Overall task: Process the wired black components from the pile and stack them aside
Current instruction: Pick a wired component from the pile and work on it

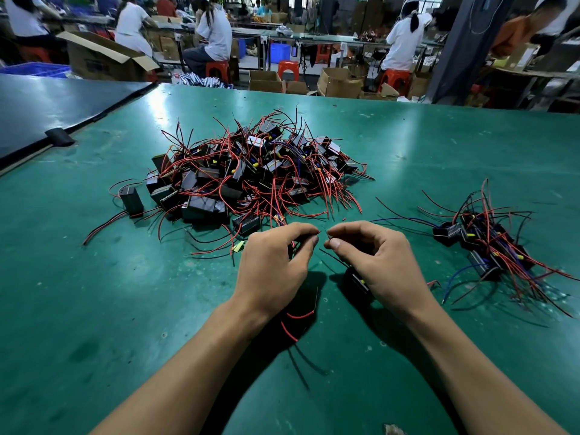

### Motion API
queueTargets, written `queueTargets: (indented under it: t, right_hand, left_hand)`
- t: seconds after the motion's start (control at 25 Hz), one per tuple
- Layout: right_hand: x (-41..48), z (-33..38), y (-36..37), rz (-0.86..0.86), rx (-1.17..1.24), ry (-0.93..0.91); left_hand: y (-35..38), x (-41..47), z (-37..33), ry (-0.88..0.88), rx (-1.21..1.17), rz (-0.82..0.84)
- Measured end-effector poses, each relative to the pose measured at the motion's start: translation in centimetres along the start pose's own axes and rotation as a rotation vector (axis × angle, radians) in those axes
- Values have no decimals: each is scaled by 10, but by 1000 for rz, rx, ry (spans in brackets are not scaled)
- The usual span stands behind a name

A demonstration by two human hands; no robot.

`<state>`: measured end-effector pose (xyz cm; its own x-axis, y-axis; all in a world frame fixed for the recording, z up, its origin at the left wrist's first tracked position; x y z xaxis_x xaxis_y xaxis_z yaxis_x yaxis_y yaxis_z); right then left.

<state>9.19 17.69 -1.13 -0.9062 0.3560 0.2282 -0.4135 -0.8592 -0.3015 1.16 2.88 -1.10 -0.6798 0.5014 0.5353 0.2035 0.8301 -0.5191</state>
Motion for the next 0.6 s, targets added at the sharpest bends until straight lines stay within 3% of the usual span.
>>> queueTargets:
  t: [0.6]
  right_hand:
    - [1, -2, 2, 51, 88, 0]
  left_hand:
    - [3, 3, -2, -37, -56, 12]
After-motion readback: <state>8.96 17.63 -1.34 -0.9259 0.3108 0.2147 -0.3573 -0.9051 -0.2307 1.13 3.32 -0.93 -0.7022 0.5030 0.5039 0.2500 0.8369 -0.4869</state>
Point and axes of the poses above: each hand's wrist, its own x-axis towards the middle knuckle, its own y-axis out of the palm, z = x × y, the point moved 3 cm from there along x, towards the middle knuckle, and after that the axes turned 6 degrees about z, right-handed, at the moved point
